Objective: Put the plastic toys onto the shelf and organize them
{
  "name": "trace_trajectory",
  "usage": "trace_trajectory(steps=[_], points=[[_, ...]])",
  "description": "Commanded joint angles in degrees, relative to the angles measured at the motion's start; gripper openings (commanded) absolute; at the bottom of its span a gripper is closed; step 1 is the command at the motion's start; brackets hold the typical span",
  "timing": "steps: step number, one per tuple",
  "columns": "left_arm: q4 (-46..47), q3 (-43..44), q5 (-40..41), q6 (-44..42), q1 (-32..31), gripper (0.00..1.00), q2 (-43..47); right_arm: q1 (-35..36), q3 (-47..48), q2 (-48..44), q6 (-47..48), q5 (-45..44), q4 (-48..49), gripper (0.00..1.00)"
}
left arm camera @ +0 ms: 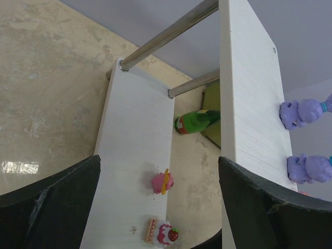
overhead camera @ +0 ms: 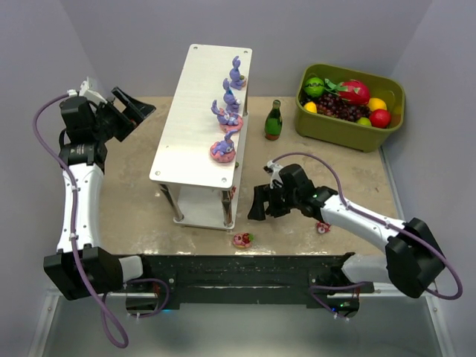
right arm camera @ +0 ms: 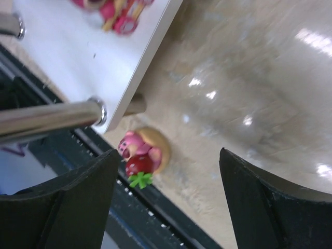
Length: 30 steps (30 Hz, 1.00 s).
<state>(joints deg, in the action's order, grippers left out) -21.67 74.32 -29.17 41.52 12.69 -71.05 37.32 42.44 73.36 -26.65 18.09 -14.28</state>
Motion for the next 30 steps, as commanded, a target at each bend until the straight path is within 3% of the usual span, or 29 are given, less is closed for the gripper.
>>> trace_trajectory(steps=[1,8,13,30], points=[[1.4,0.3,-0.1,2.9,0.3,0.99,-2.2,2.4,-2.6,-2.2,-7.8,5.6,4.9,0.82],[0.4,1.4,1.2,3.1,0.3,0.99,-5.2,9.2,-3.2,2.2,-8.5,6.6,6.5,0.83],[0.3,1.2,1.4,2.8,0.5,0.99,-5.7,11.5,-3.8,3.9,-10.6,2.5,6.6,0.81],[1.8,0.6,-0.7,2.3,0.5,1.00,-6.9,15.1,-3.8,7.1,-13.1,-2.7,5.0,0.62]])
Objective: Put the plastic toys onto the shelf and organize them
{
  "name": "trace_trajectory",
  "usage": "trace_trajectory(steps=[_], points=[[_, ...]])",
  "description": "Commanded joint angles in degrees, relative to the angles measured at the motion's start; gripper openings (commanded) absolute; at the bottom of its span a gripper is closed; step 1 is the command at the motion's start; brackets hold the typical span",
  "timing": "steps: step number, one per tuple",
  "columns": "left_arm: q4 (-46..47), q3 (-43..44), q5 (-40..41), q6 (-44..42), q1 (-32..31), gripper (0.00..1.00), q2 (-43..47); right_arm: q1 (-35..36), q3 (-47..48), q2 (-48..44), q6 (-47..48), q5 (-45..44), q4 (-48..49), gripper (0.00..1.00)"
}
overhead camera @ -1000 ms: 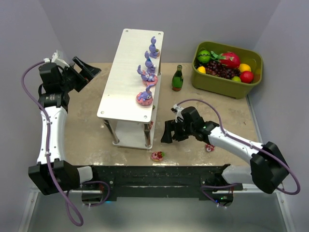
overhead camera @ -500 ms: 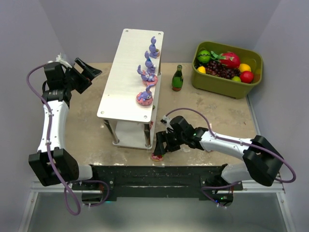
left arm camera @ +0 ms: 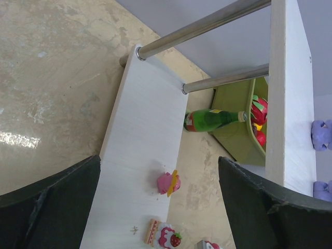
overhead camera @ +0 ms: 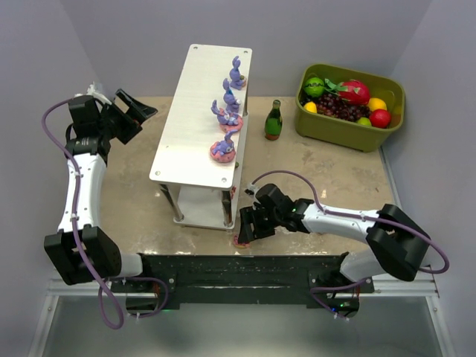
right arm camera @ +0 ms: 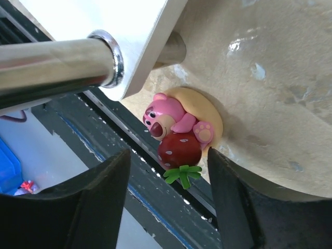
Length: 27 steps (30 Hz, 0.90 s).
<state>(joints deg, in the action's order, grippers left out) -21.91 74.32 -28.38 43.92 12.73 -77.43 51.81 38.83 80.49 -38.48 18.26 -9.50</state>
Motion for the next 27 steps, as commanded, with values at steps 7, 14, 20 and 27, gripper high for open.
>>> trace_trajectory(steps=[7,14,20,27], points=[[1.7,0.4,-1.5,-0.4,0.5,0.99,-0.4,0.7,0.5,-0.8,-3.3,-9.5,-2.2,0.36],[2.0,0.4,-1.8,-0.2,0.5,0.99,-0.4,0.7,1.7,-3.0,-3.6,-13.6,-6.8,0.11],[2.5,0.3,-2.0,0.0,0.7,0.99,-0.1,-2.3,4.8,-6.9,-1.5,-18.1,-14.6,0.08],[2.2,1.1,-2.4,-0.7,0.7,1.00,0.8,-16.4,11.9,-5.7,9.5,-17.9,-16.7,0.07]])
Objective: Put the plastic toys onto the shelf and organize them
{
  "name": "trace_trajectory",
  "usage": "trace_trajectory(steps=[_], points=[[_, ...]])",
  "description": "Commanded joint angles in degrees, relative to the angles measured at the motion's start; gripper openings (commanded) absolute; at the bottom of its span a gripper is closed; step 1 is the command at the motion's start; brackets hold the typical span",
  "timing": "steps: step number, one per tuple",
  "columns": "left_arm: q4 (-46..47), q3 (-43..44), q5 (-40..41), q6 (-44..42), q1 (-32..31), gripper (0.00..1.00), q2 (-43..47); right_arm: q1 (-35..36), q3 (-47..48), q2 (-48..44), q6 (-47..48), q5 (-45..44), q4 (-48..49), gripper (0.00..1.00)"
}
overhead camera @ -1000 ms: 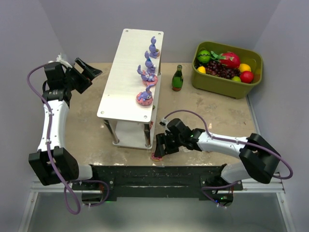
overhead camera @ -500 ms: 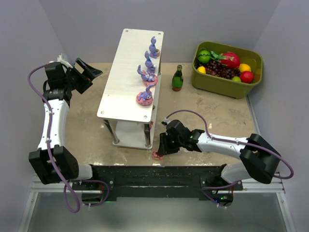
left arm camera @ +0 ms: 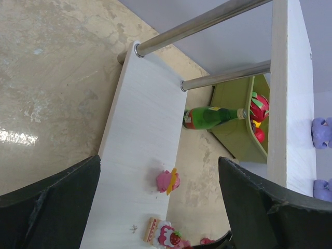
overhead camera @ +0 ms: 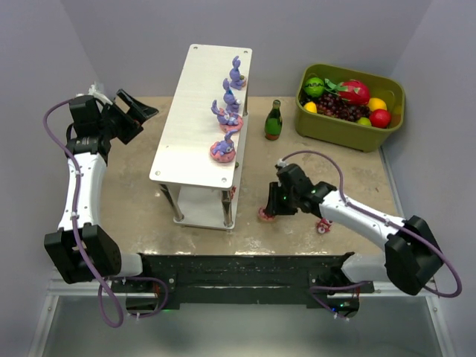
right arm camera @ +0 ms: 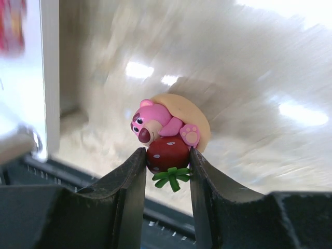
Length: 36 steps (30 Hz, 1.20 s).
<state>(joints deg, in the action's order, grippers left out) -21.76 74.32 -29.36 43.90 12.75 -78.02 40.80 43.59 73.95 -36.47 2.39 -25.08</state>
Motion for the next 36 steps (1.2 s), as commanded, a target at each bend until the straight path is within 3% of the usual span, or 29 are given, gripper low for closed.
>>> trace_trajectory(steps=[1,12,19,36], points=[[2.0,1.2,-1.4,-0.7,0.8,0.99,1.4,-7.4,10.2,2.0,9.7,-2.0,-1.1,0.07],[2.9,-0.4,-3.3,-1.4,0.7,0.99,3.7,-12.8,35.7,26.2,18.4,2.4,4.1,0.07],[3.3,0.2,-3.9,-1.5,0.8,0.99,4.0,-13.1,50.3,36.0,20.8,4.3,5.0,0.07],[2.5,2.0,-3.0,-2.9,0.8,1.00,3.1,-14.5,66.9,51.0,22.0,10.3,4.0,0.08]])
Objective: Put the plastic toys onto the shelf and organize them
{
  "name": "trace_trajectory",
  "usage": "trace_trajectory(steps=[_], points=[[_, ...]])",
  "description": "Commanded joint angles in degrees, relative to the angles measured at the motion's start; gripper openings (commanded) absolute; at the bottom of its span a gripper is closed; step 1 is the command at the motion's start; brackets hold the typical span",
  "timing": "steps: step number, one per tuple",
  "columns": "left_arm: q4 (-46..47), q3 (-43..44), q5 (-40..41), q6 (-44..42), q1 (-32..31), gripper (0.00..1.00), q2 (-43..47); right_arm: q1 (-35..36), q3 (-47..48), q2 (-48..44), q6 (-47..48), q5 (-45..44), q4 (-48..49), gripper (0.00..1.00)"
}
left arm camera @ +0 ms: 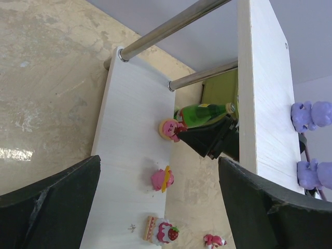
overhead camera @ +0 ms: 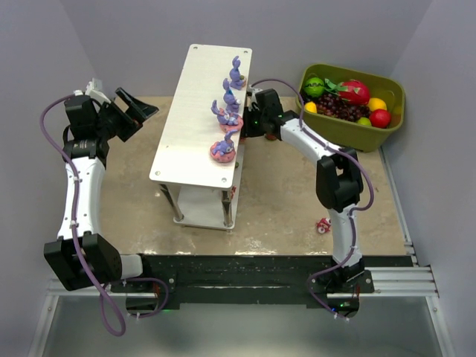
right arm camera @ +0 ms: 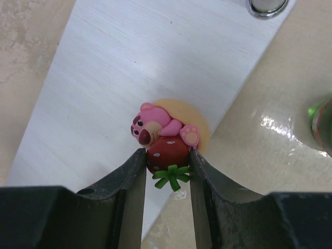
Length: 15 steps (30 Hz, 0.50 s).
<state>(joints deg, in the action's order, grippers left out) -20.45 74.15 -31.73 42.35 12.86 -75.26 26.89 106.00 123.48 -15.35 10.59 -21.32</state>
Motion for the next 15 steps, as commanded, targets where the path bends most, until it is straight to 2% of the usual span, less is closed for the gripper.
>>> trace_trajectory(steps=[1,8,15], points=[[1.2,2.3,-0.6,-1.3,0.6,1.00,0.4,-0.8,5.2,2.1,0.8,2.0,-0.3,0.08],[0.9,2.7,-0.4,-1.5,0.6,1.00,-0.1,-1.8,11.1,6.7,1.0,1.5,-2.9,0.10],[0.4,3.1,0.0,-1.8,0.7,0.99,-0.3,-2.0,17.2,10.0,1.0,1.8,-7.1,0.18]])
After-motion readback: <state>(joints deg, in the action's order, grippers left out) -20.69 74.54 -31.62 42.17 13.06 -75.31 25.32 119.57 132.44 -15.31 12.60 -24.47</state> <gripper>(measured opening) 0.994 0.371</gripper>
